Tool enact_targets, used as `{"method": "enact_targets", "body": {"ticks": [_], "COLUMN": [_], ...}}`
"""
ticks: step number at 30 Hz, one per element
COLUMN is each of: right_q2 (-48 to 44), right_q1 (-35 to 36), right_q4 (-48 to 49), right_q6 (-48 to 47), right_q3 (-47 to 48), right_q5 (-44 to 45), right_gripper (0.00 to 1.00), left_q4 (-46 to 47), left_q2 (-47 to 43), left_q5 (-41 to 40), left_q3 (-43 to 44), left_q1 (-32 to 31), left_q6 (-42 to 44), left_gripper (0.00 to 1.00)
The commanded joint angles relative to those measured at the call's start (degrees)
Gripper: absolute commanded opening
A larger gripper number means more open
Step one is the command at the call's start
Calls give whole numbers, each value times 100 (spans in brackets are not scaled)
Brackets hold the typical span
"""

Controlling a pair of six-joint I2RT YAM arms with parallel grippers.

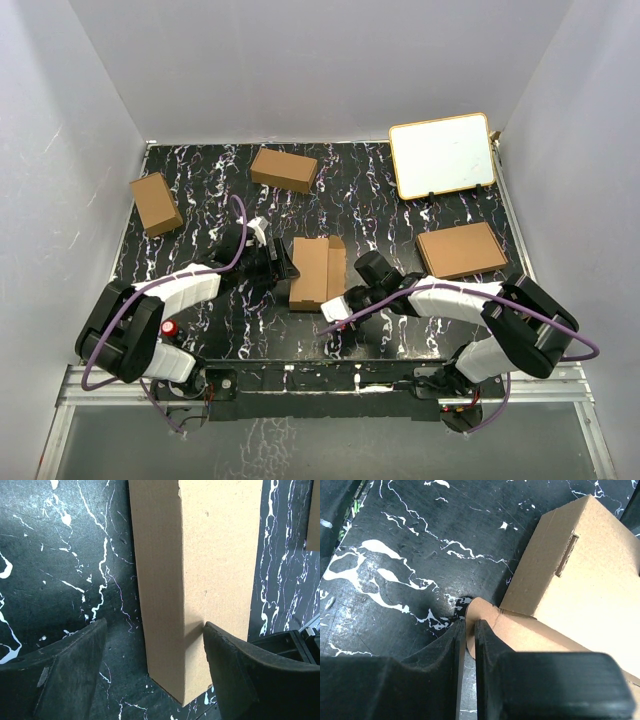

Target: Fold the paper box

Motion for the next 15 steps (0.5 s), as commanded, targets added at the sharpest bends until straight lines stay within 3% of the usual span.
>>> {"method": "enact_targets", "body": {"ticks": [1, 9, 15], "right_q2": [18, 38, 52], "right_q1": [-97, -179, -279], "right_q4": [186, 118, 94], "right_q6": [125, 288, 636], "right_q3": [124, 211, 319], "right_q5": [-143, -159, -149], "right_gripper": [15, 13, 13], "left_q4": [16, 383, 390], "left_q2": [-65, -150, 15], "left_q5": [173, 502, 591], "left_q3": [99, -21, -65], "left_q1": [-33, -33, -37], "left_q6": [61, -126, -91], "left_gripper": [74, 74, 65]}}
